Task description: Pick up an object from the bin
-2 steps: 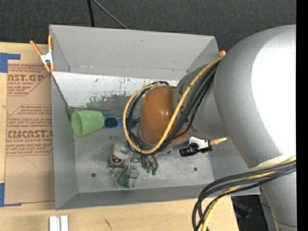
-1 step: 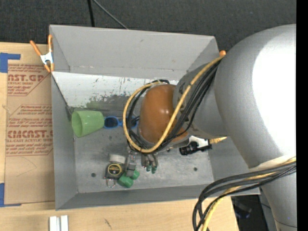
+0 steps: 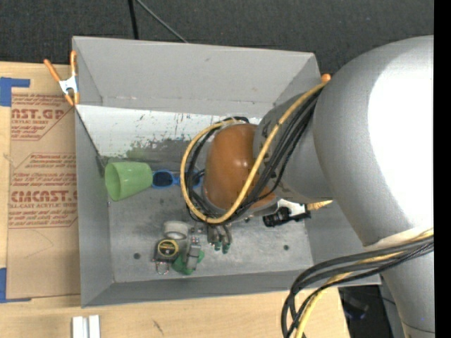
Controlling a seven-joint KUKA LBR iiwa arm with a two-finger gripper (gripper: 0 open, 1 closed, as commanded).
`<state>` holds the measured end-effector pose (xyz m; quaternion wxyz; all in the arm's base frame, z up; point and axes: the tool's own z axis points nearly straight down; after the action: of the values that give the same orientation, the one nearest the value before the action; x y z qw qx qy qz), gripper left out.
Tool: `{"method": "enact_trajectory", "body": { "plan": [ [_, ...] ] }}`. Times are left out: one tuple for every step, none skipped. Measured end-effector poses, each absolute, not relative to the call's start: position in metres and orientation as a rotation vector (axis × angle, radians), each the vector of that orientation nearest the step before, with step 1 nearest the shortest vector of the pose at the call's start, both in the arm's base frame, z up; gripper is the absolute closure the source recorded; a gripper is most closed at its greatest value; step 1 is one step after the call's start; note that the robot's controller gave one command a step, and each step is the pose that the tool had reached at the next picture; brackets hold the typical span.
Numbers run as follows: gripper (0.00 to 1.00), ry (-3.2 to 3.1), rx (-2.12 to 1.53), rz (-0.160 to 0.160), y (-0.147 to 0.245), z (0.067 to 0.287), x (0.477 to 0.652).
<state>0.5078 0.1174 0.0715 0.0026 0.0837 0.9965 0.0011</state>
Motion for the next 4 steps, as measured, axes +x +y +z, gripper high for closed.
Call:
{"method": "enact_trajectory", "body": {
  "plan": [
    [1.0,3.128,0.262,0.004,0.118,0.073,0.508],
    [0.0,3.126,0.263,0.003,0.117,0.071,0.508],
    [0.0,3.14,0.018,0.002,0.164,0.073,0.488],
    [1.0,3.136,0.022,0.004,0.163,0.075,0.49]
  ]
}}
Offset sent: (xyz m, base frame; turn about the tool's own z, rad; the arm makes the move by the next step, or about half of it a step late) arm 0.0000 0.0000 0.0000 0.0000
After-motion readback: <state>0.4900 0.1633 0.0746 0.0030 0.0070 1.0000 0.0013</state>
